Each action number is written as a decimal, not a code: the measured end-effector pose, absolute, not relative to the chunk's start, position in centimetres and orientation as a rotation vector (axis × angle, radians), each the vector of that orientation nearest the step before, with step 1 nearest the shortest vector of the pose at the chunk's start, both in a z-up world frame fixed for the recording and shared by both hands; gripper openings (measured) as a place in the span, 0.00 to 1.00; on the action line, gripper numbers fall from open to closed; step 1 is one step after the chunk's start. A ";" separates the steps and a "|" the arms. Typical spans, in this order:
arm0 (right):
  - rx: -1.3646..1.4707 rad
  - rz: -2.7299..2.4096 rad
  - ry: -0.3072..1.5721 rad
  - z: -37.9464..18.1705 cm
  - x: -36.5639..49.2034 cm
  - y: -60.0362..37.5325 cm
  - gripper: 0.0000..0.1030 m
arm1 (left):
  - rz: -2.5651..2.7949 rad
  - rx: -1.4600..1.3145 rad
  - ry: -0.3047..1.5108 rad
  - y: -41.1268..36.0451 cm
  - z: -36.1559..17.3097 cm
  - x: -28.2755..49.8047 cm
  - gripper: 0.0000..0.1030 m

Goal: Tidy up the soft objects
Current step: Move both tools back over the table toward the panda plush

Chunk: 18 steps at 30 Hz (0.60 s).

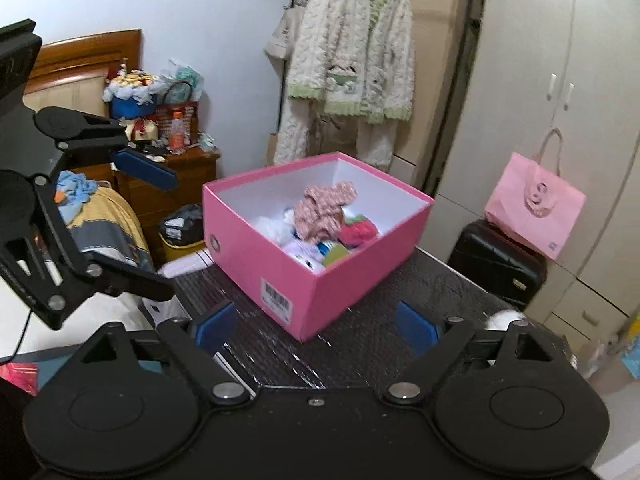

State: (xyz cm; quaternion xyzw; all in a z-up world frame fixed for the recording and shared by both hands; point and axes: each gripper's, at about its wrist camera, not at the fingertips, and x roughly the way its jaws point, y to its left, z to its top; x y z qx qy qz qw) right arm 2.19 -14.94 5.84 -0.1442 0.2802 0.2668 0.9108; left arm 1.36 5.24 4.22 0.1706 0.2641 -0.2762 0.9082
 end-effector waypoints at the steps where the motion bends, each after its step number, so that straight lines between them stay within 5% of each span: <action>1: -0.294 0.540 0.586 5.6 2.1 -15.3 0.88 | -0.580 0.355 0.551 4.9 4.0 1.4 0.95; 18: -0.216 0.415 0.692 1.2 4.0 -22.7 0.91 | -0.660 0.378 0.624 -3.2 2.3 5.3 0.97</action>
